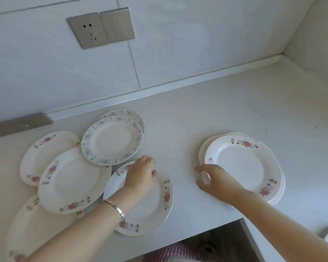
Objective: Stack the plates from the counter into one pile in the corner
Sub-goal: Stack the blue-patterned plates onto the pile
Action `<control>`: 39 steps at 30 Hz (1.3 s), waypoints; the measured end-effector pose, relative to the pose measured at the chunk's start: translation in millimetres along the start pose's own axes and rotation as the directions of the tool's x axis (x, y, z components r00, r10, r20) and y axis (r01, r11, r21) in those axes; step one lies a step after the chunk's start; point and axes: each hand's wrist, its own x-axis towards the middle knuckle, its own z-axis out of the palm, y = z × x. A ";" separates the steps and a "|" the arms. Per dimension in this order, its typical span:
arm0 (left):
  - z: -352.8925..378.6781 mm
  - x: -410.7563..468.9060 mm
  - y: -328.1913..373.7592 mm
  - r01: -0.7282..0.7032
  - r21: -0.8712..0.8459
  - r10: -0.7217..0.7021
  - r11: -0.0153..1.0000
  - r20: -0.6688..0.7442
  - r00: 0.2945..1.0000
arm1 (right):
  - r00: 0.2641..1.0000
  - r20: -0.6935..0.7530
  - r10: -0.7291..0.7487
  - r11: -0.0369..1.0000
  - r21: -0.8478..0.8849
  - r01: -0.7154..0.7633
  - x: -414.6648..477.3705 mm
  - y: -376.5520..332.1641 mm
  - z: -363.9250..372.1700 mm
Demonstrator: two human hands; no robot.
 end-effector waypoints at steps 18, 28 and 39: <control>-22.3 35.1 -152.1 0.402 -0.851 -0.616 -0.339 0.523 0.588 | 0.955 0.081 0.286 0.789 0.545 -0.282 113.5 -114.7 111.2; -63.7 13.3 -106.3 0.456 -0.889 -0.415 0.040 0.400 0.817 | 0.929 -0.175 0.327 0.747 0.650 -0.141 105.8 -79.7 33.0; -15.7 42.9 57.4 0.525 -0.743 -0.028 0.416 0.567 0.824 | 0.701 -0.315 0.639 0.716 0.577 -0.393 13.3 79.3 -36.9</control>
